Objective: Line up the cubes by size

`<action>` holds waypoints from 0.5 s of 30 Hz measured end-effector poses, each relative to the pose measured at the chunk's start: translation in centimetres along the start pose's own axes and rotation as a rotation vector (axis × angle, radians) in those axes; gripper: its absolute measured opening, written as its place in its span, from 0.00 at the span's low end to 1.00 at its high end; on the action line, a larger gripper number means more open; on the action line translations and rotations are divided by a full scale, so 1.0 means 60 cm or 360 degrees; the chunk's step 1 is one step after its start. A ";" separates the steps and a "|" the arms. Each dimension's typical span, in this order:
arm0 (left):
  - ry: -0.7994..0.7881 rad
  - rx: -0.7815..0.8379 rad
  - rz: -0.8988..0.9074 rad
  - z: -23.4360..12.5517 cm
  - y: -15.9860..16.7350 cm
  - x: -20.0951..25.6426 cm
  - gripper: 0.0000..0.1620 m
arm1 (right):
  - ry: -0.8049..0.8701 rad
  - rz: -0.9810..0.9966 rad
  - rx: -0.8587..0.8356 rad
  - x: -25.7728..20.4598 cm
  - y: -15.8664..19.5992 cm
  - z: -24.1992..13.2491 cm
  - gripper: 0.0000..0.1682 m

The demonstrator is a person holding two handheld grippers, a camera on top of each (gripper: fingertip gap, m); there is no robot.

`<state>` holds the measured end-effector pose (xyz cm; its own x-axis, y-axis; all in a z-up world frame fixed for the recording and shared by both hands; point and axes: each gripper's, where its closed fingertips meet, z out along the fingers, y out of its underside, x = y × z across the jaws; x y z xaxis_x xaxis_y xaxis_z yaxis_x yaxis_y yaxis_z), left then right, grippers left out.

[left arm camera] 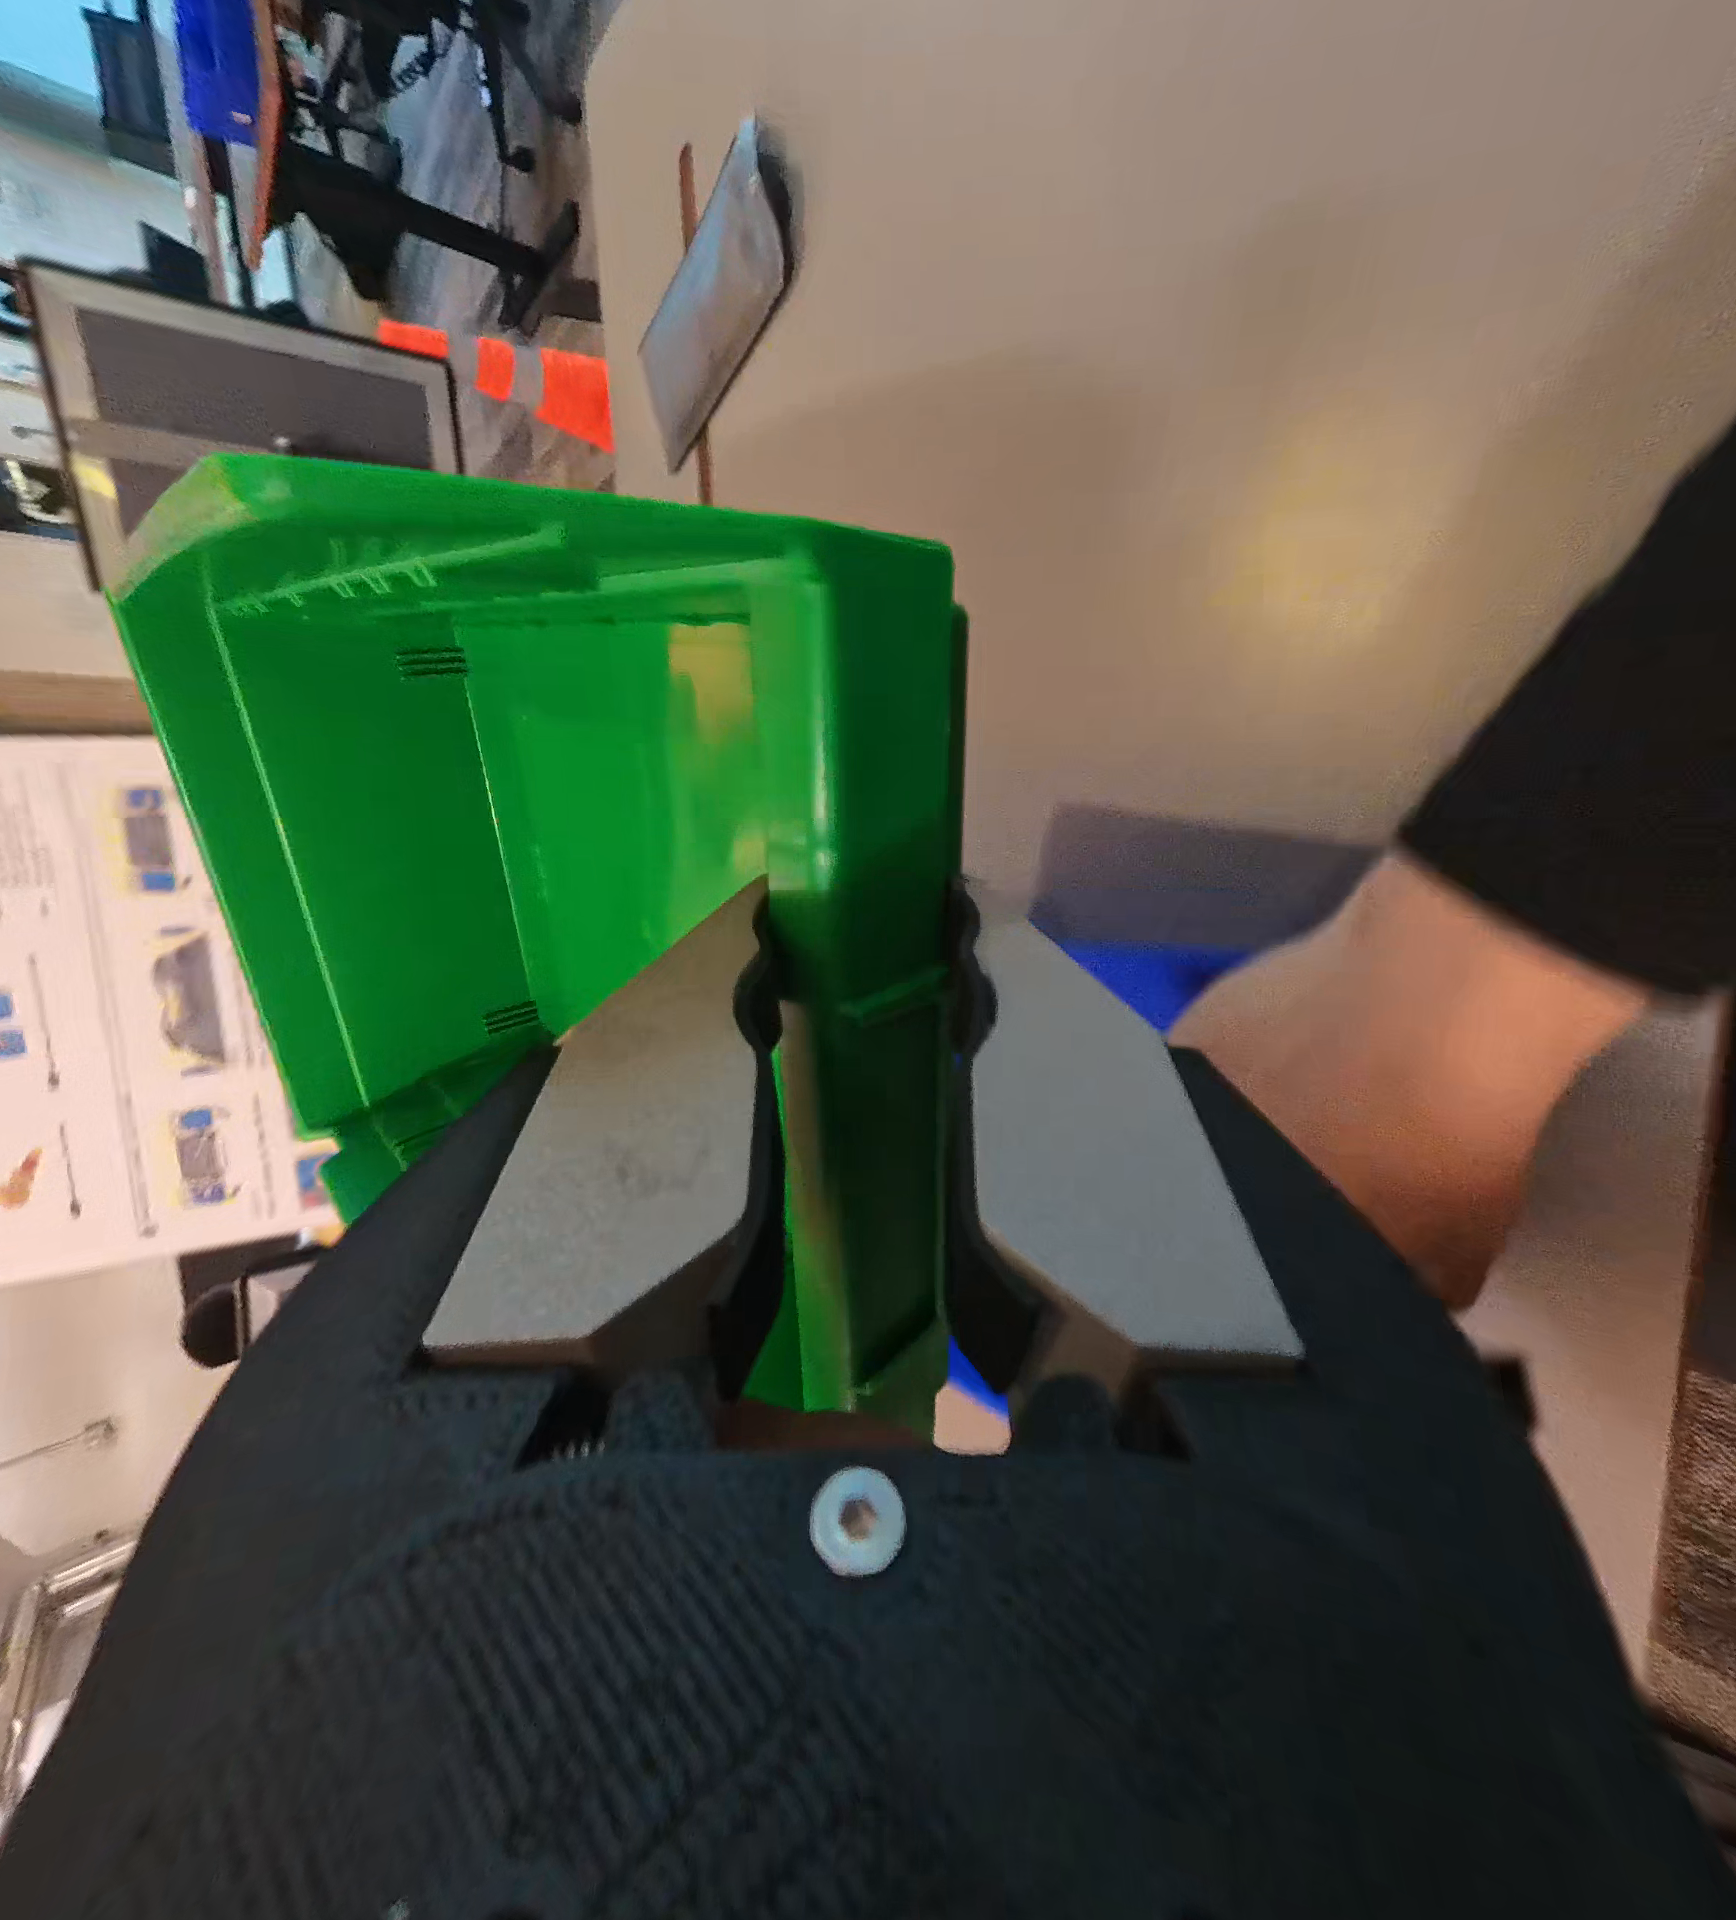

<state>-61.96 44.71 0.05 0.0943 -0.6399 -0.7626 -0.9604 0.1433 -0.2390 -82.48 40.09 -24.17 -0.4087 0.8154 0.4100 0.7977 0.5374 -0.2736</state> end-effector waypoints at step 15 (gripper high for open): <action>0.0411 -0.0205 0.0046 0.314 -0.148 0.208 0.17 | 0.0133 0.0079 0.0002 0.052 -0.068 0.044 0.15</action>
<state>-47.34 49.68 -18.70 0.0126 -0.8105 -0.5855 -0.9887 0.0775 -0.1286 -88.20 41.00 -24.08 -0.3304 0.8203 0.4669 0.8153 0.4972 -0.2966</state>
